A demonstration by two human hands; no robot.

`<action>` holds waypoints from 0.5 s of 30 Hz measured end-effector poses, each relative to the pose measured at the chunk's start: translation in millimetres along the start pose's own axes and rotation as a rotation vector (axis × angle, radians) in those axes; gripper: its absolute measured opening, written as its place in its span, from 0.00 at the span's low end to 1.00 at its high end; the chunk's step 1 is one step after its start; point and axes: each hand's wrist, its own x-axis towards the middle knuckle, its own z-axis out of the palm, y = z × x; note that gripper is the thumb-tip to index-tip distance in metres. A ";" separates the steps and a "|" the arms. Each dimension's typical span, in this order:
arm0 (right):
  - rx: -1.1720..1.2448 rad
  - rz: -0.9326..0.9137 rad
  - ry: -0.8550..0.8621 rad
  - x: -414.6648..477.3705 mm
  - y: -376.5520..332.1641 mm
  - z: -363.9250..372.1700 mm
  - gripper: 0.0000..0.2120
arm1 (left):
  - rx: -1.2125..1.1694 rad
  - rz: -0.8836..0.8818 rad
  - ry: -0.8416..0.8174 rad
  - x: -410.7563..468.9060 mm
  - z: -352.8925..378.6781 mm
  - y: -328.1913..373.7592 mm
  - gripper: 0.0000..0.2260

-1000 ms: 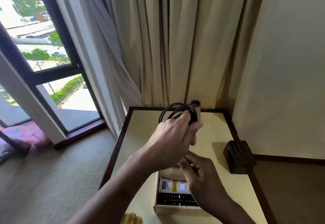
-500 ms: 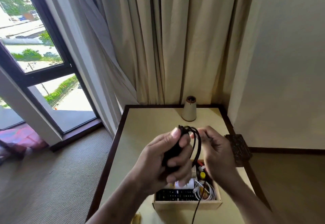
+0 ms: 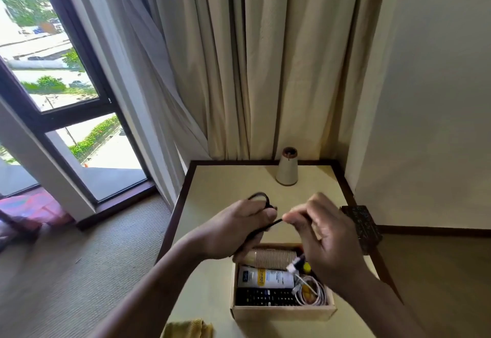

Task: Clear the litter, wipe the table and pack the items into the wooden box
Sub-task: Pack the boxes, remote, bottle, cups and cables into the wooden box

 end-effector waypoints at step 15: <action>0.587 0.635 0.119 5.2 -39.4 17.6 0.16 | -0.607 -0.136 0.743 23.7 52.6 12.3 0.24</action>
